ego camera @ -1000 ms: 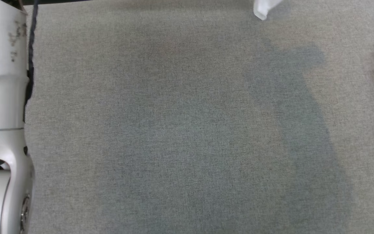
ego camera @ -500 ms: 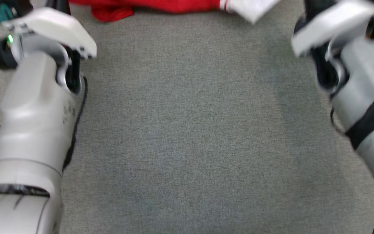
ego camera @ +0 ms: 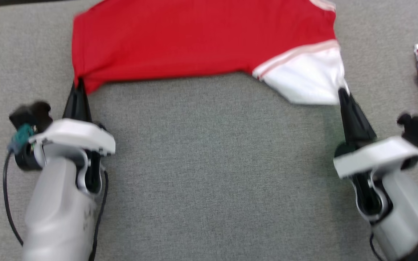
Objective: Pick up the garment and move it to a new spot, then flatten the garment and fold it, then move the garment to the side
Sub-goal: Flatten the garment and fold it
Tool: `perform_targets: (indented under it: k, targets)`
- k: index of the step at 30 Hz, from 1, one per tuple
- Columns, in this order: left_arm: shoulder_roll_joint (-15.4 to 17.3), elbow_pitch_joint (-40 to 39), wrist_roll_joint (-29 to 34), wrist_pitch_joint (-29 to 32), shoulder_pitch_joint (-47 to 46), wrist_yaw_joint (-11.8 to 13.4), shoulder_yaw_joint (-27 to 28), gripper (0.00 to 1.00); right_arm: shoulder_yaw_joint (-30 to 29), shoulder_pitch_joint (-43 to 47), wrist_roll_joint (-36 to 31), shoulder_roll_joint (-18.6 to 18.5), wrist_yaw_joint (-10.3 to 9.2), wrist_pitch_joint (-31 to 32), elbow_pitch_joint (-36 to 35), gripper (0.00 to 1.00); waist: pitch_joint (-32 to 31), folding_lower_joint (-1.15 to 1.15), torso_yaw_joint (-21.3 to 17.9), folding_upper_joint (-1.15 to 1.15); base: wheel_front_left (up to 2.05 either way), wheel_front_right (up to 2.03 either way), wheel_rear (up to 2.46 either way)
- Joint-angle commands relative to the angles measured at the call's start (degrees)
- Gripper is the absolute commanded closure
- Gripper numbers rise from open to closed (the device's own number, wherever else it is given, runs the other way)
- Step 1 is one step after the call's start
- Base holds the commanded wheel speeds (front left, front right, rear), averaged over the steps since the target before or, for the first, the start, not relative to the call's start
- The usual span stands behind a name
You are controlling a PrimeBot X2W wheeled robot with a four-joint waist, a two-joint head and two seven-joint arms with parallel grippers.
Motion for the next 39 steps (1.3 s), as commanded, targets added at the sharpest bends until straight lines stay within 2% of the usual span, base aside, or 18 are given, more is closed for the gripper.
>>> perform_targets:
  k: [1, 5, 10, 17, 24, 28, 32, 36, 39]
  targets:
    - [0.3, -2.5, 0.9, -0.1, 4.0, -0.3, 0.7, 1.00, -2.0, 5.1, -1.5, -0.5, 0.00, -0.3, -3.9, 1.00, -2.5, 0.00, -0.2, 0.00, 0.00, 0.00, 0.00]
    - [0.3, -7.3, 0.7, -0.1, 11.6, -0.5, 1.0, 1.00, -4.7, 15.6, -4.0, -1.1, 0.00, -0.3, -11.2, 1.00, -5.8, 0.00, -0.2, 0.00, 0.00, 0.00, 0.00]
    - [0.3, -11.9, 1.5, -0.1, 18.2, 0.5, 0.3, 1.00, -6.9, 24.6, -5.8, -1.8, 0.00, 0.4, -16.5, 1.00, -8.6, 0.00, -0.4, 0.00, 0.00, 0.00, 0.00]
    - [0.6, -23.3, 2.9, 5.2, 30.6, 2.9, -1.7, 1.00, -13.7, 39.5, -9.6, 0.0, 0.00, 10.2, -26.9, 1.00, -13.0, 0.00, -1.2, 0.00, 0.00, 0.00, 0.00]
    - [0.8, -41.9, 3.8, 14.3, 45.4, 7.7, -2.3, 1.00, -20.3, 51.1, -14.0, 4.1, 0.00, 23.3, -38.0, 1.00, -17.0, 0.00, -1.8, 0.00, 0.00, 0.00, 0.00]
    - [0.9, -51.3, 4.1, 19.0, 52.2, 9.8, -2.5, 1.00, -22.9, 54.6, -15.6, 6.1, 0.00, 29.0, -42.9, 1.00, -17.3, 0.00, -1.7, 0.00, 0.00, 0.00, 0.00]
    - [0.9, -57.6, 4.8, 22.5, 56.1, 11.3, -3.5, 1.00, -24.6, 55.5, -16.4, 7.9, 0.00, 31.4, -45.5, 1.00, -17.2, 0.00, -1.3, 0.00, 0.00, 0.00, 0.00]
    - [1.0, -59.2, 4.3, 24.9, 55.8, 11.6, -4.4, 1.00, -25.1, 53.8, -16.9, 8.3, 0.00, 32.6, -45.3, 1.00, -16.6, 0.00, -0.9, 0.00, 0.00, 0.00, 0.00]
    - [1.3, -57.8, 3.4, 26.9, 53.9, 10.6, -5.1, 1.00, -25.4, 50.8, -16.4, 7.8, 0.00, 32.1, -44.1, 1.00, -15.3, 0.00, -0.9, 0.00, 0.00, 0.00, 0.00]
